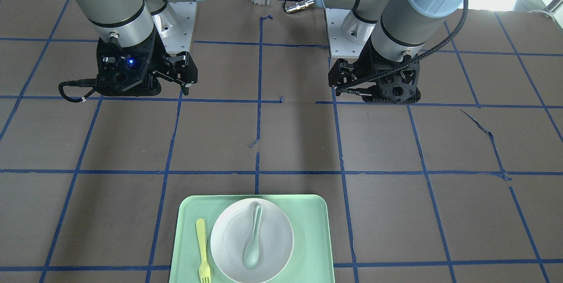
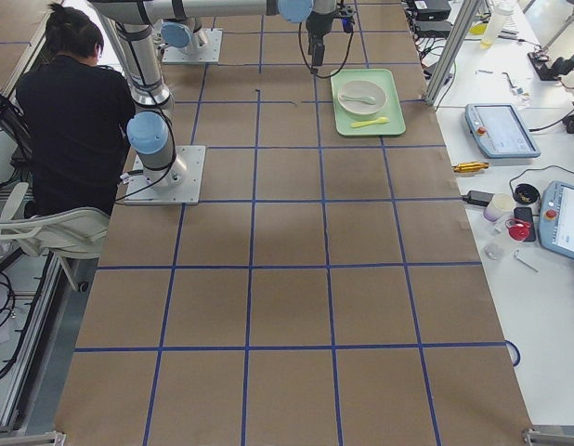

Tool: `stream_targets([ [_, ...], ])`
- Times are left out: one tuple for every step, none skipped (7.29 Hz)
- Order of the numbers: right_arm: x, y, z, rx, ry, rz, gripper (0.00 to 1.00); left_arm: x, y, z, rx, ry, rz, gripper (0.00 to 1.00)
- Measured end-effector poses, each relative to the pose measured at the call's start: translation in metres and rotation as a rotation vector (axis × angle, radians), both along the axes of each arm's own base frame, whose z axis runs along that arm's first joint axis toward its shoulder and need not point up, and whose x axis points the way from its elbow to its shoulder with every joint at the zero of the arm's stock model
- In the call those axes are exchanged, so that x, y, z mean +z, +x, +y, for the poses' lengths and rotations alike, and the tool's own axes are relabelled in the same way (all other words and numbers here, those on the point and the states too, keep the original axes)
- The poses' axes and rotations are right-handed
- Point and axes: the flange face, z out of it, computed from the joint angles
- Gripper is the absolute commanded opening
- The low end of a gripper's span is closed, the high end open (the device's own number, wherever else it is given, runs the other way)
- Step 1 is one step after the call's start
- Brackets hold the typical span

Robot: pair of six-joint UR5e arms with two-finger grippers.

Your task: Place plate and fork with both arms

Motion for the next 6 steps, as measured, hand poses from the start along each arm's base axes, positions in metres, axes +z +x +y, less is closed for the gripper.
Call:
stream_targets([
  [-0.0002,-0.0005,-0.0002,-0.001,0.000,0.001,1.00,-0.0023,0.0003,0.0014,0.020,-0.003,-0.004,1.00],
  [-0.0009,-0.0010,-0.0006,-0.003,0.001,0.001,1.00,-0.0021,0.0005,0.0023,0.032,-0.015,-0.006,1.00],
  [-0.0011,-0.0012,-0.0007,-0.004,0.001,-0.001,1.00,0.0007,0.0009,0.0034,0.042,-0.028,-0.008,1.00],
  [-0.0007,-0.0012,-0.0009,-0.005,-0.001,-0.002,1.00,0.0030,0.0019,0.0049,0.051,-0.035,-0.011,1.00],
  [0.0004,-0.0013,-0.0010,-0.005,-0.004,-0.003,1.00,0.0049,0.0028,0.0064,0.055,-0.038,-0.014,1.00],
  [0.0010,-0.0014,-0.0012,-0.005,-0.005,-0.001,1.00,0.0064,0.0033,0.0078,0.064,-0.038,-0.016,1.00],
])
